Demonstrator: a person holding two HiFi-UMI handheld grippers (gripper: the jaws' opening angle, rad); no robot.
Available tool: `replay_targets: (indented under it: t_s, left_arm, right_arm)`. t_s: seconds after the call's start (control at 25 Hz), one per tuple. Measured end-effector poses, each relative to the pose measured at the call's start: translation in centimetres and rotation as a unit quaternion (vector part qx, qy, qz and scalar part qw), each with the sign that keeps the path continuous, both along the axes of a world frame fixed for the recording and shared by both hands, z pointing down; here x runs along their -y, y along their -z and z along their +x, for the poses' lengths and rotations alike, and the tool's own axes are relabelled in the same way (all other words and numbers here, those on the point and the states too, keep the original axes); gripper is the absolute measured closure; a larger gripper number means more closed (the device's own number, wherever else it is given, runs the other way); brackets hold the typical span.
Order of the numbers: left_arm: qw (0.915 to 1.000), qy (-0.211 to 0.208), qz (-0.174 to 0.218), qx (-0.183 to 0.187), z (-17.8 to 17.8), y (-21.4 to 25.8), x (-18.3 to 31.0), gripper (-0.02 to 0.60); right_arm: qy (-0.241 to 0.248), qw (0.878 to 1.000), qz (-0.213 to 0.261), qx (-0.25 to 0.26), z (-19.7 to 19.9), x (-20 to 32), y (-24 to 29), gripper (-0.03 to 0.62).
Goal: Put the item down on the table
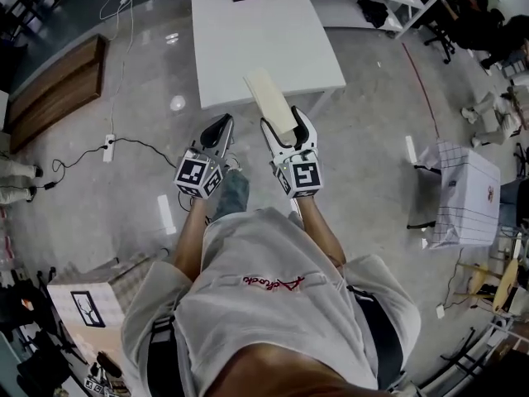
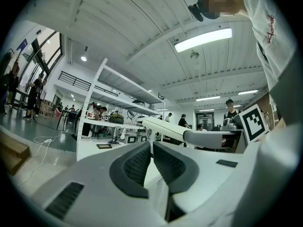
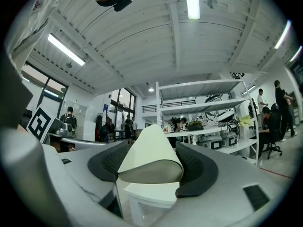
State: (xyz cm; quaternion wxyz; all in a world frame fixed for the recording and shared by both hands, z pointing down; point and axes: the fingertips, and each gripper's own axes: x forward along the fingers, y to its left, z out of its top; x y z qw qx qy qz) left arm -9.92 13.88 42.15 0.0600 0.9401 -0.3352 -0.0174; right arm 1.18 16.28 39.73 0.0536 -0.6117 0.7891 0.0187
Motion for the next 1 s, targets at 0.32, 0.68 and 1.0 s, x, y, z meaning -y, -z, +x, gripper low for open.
replay_targets:
  t_s: [0.32, 0.68, 1.0]
  left_arm:
    - [0.9999, -0.014, -0.002, -0.007, 1.4, -0.6, 6.5, 0.546]
    - [0.9996, -0.029, 0.001, -0.007, 2.6, 1.2, 13.3, 0.546]
    - [0.9991, -0.042, -0.001, -0.011, 3.2, 1.8, 18.7, 0.546]
  right_arm:
    - [-0.005, 1.0, -0.001, -0.008, 0.8, 6.3, -0.5, 0.281]
    - [-0.017, 1.0, 0.006, -0.012, 1.8, 12.9, 1.6, 0.281]
    - [-0.034, 0.999, 0.006, -0.015, 2.3, 18.0, 2.7, 0.281]
